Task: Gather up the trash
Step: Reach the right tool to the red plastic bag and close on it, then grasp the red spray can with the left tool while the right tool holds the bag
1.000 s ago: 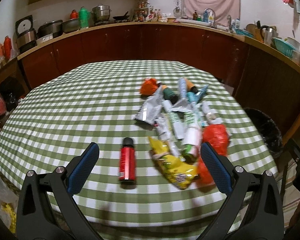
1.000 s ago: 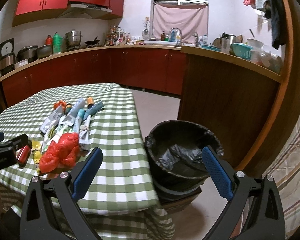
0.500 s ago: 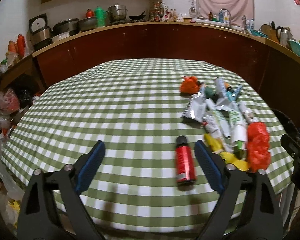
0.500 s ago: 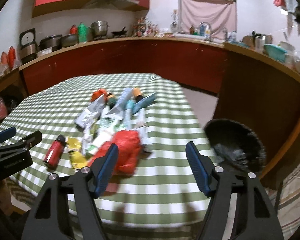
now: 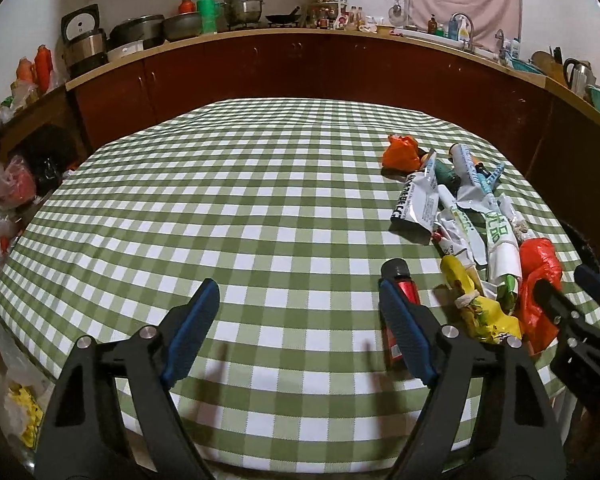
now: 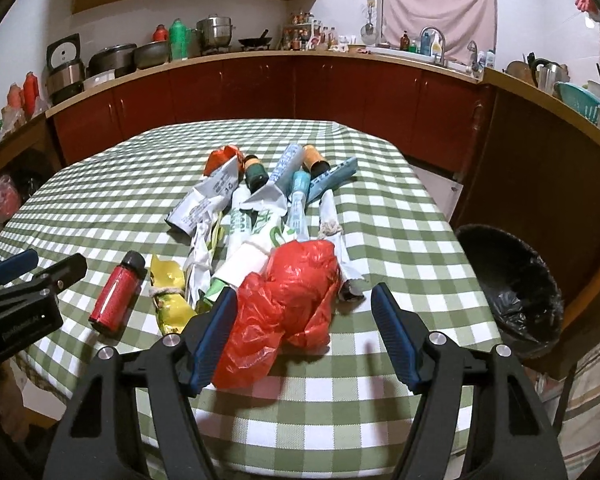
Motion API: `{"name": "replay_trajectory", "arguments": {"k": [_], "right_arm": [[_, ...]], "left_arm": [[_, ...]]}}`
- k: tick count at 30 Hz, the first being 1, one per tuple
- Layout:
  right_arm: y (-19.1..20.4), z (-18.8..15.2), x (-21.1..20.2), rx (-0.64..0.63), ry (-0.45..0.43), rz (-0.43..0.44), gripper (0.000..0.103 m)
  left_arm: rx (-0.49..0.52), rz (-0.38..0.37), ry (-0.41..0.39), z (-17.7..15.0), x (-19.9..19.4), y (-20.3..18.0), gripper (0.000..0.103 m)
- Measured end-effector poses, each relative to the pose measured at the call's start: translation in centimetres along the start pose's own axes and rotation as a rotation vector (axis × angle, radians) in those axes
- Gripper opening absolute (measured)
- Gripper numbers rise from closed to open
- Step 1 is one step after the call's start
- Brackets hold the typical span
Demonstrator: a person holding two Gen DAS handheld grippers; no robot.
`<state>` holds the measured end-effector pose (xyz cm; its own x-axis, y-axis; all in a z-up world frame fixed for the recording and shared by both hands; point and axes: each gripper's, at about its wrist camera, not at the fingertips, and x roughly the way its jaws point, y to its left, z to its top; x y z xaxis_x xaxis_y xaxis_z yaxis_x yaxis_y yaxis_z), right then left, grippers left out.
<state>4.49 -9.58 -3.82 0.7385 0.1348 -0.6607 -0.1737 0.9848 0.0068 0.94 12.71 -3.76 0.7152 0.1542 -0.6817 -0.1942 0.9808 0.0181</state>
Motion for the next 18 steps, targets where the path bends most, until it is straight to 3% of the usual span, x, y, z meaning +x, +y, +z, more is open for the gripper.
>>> {"name": "replay_trajectory", "arguments": {"k": [4,10,18], "right_arm": [[0.1,-0.3,0.4,0.002,0.022,0.038,0.044],[0.6,-0.7,-0.1,-0.027,0.006,0.055,0.024],[-0.1,-0.4,-1.3,-0.022,-0.037,0.056,0.018]], "left_arm": [[-0.001,-0.014,0.008,0.0,0.3,-0.5,0.08],[0.003,-0.02,0.015,-0.1,0.4,-0.8,0.08],[0.009,-0.031,0.016,-0.2,0.3,-1.6,0.08]]}}
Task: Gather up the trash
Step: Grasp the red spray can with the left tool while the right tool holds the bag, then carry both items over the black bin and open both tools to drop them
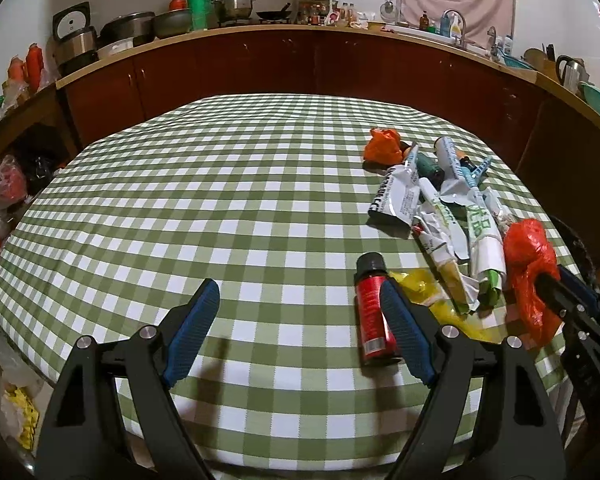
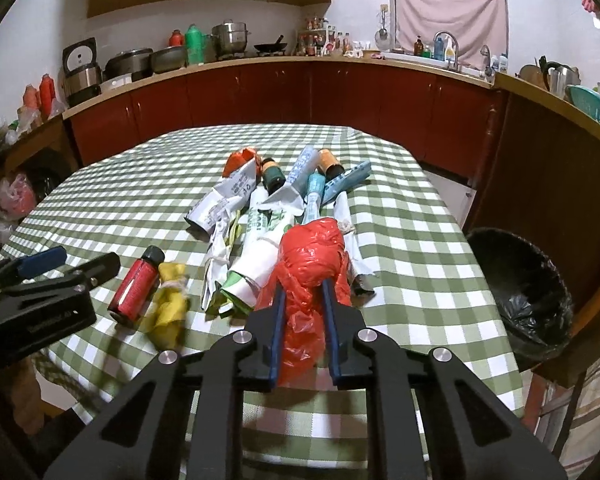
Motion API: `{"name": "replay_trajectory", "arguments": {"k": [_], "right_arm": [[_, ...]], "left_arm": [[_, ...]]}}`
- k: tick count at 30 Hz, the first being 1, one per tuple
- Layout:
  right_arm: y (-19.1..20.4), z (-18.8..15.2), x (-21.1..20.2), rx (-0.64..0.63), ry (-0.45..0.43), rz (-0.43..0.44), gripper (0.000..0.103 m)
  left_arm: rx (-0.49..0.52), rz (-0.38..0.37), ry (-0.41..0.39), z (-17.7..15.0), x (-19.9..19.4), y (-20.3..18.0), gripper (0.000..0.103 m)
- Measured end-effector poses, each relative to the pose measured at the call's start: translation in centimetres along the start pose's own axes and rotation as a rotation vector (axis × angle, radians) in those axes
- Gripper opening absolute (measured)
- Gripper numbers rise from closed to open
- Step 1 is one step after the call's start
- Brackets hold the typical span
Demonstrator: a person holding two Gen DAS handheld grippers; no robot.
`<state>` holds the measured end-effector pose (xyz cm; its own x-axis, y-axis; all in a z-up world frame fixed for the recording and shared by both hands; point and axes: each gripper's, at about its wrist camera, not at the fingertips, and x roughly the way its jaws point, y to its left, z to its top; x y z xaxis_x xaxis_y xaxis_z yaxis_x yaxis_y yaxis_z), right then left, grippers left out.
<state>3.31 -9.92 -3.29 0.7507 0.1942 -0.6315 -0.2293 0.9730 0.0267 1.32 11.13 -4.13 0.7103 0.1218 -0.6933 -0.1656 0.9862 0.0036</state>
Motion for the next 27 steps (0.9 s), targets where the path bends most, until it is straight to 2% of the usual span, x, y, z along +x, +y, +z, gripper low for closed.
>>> {"name": "replay_trajectory", "arguments": {"k": [9,13,20,21,23,27], "right_arm": [[-1.8,1.0,-3.0,0.001,-0.095,-0.026,0.018],[-3.1,0.7,-3.5,-0.001,-0.105,-0.049,0.018],[-5.3,-0.1,-3.3,0.03,-0.092,-0.071,0.018],[-5.5,-0.1,-3.3,0.031,-0.094,-0.074,0.018],[-5.7,-0.1,-3.3,0.032,-0.096,-0.076,0.018],[-6.0,-0.3,-3.0,0.038,-0.09,-0.077,0.018]], "left_arm": [[0.024,-0.017,0.023,-0.3,0.2,-1.8,0.08],[0.029,-0.009,0.036,-0.5,0.8,-2.4,0.079],[0.054,-0.033,0.076,-1.3,2.1,-3.1,0.042],[0.056,-0.038,0.077,-1.3,2.2,-3.2,0.04],[0.059,-0.05,0.071,-1.4,2.2,-3.3,0.023],[0.055,-0.069,0.068,-1.5,2.0,-3.1,0.023]]}}
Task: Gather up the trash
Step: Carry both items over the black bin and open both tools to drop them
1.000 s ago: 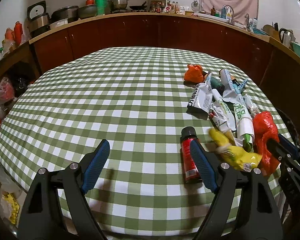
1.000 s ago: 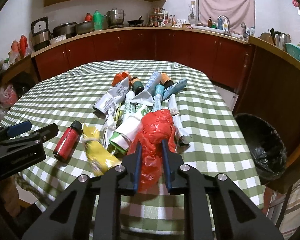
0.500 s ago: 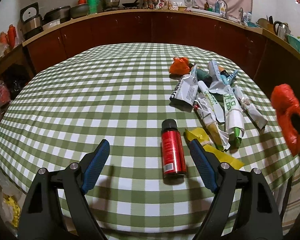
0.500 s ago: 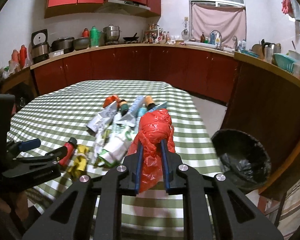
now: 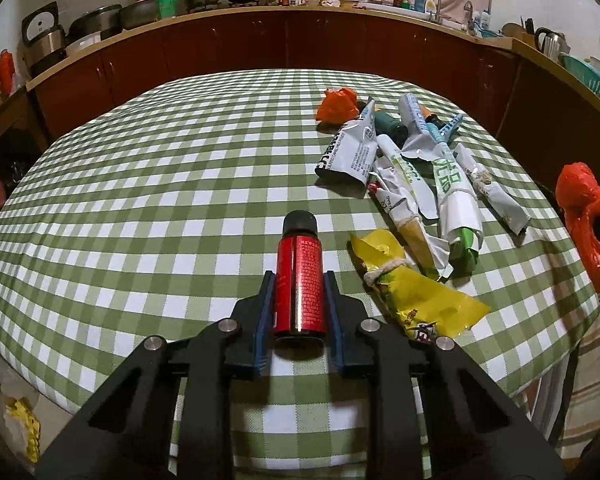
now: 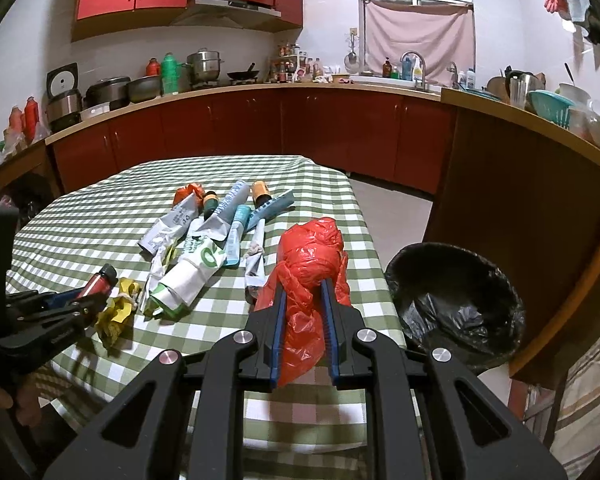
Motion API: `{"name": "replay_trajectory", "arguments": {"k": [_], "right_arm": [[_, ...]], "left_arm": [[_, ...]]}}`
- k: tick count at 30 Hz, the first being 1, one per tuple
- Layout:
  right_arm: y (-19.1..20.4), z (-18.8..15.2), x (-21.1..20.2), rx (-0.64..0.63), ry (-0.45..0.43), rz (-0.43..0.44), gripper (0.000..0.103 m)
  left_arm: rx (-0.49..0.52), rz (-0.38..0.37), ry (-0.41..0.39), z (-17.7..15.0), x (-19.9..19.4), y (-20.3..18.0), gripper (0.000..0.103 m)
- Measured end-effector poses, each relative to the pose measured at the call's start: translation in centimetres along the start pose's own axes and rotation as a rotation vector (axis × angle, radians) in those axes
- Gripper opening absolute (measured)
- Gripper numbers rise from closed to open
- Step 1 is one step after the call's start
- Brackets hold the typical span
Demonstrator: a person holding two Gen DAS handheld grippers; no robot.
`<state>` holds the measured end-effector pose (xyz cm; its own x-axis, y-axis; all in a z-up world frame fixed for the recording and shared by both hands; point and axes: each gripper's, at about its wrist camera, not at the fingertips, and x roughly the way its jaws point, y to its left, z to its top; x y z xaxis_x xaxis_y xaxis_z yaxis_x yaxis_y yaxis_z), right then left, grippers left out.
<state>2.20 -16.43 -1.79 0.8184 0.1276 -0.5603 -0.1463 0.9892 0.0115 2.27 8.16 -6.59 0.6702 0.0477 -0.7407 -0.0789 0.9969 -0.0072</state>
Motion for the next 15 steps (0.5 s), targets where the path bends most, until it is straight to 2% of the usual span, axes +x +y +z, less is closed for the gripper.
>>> {"name": "replay_trajectory", "arguments": {"k": [6,15], "right_arm": [[-0.9,0.0,0.3,0.009,-0.001,-0.019,0.018],[-4.6,0.4,0.8,0.024,-0.011,-0.099,0.018]], "left_arm": [[-0.001,0.001,-0.048,0.5,-1.6,0.1,0.023],[0.046,-0.086,-0.129,3.1,-4.2,-3.3,0.023]]}}
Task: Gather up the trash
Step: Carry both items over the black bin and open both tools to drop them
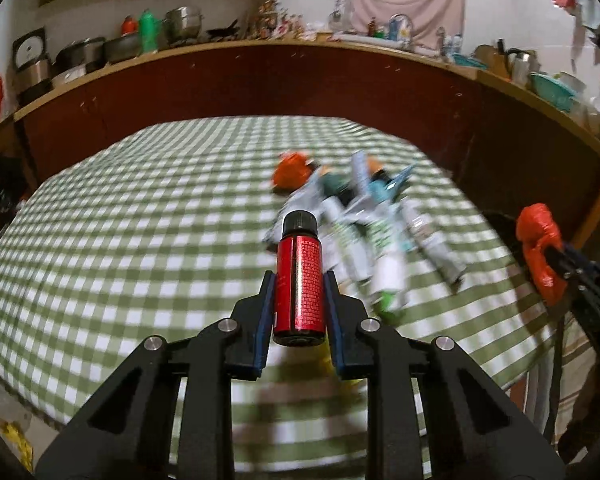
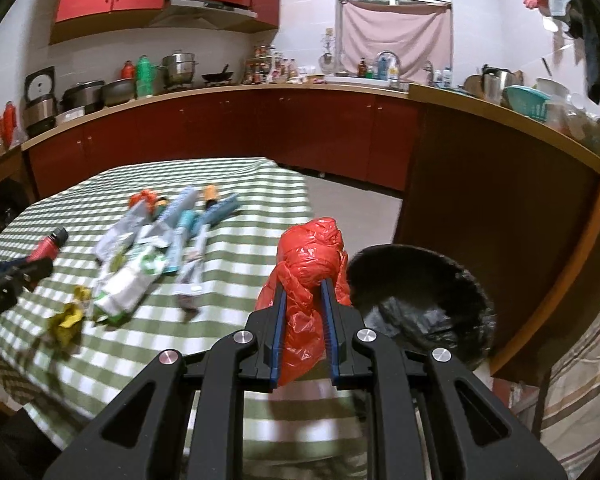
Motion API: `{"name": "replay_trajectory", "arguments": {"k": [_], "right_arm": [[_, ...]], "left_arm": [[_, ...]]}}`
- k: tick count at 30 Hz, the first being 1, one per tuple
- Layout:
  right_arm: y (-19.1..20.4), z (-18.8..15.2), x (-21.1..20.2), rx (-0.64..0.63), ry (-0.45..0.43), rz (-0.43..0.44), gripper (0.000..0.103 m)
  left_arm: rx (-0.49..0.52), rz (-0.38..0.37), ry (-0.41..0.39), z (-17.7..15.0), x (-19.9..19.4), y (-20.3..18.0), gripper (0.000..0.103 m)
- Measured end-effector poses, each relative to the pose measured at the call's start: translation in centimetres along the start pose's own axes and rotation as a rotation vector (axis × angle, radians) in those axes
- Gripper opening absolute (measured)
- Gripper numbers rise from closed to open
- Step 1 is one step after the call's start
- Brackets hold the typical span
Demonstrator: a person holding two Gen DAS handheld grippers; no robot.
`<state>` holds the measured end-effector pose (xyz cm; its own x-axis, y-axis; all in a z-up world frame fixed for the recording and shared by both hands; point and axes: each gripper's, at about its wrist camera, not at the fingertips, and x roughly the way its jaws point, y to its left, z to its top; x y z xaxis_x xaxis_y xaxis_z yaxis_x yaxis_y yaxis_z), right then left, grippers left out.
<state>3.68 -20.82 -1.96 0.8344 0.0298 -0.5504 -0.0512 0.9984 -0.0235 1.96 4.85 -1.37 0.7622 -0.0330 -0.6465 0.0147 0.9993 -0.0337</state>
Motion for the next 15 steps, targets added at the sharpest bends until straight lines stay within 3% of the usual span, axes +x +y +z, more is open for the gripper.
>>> {"name": "replay_trajectory", "arguments": {"k": [8,15], "right_arm": [[-5.7,0.5,1.3,0.046,-0.002,-0.102,0.018],[-9.3,0.4,2.7,0.084,0.009,-0.138,0.018]], "left_arm": [[0.068,-0.1,-0.012,2.7,2.0,-6.7,0.023],[0.155,-0.166,0.013,4.0,5.0,-13.7,0.023]]}}
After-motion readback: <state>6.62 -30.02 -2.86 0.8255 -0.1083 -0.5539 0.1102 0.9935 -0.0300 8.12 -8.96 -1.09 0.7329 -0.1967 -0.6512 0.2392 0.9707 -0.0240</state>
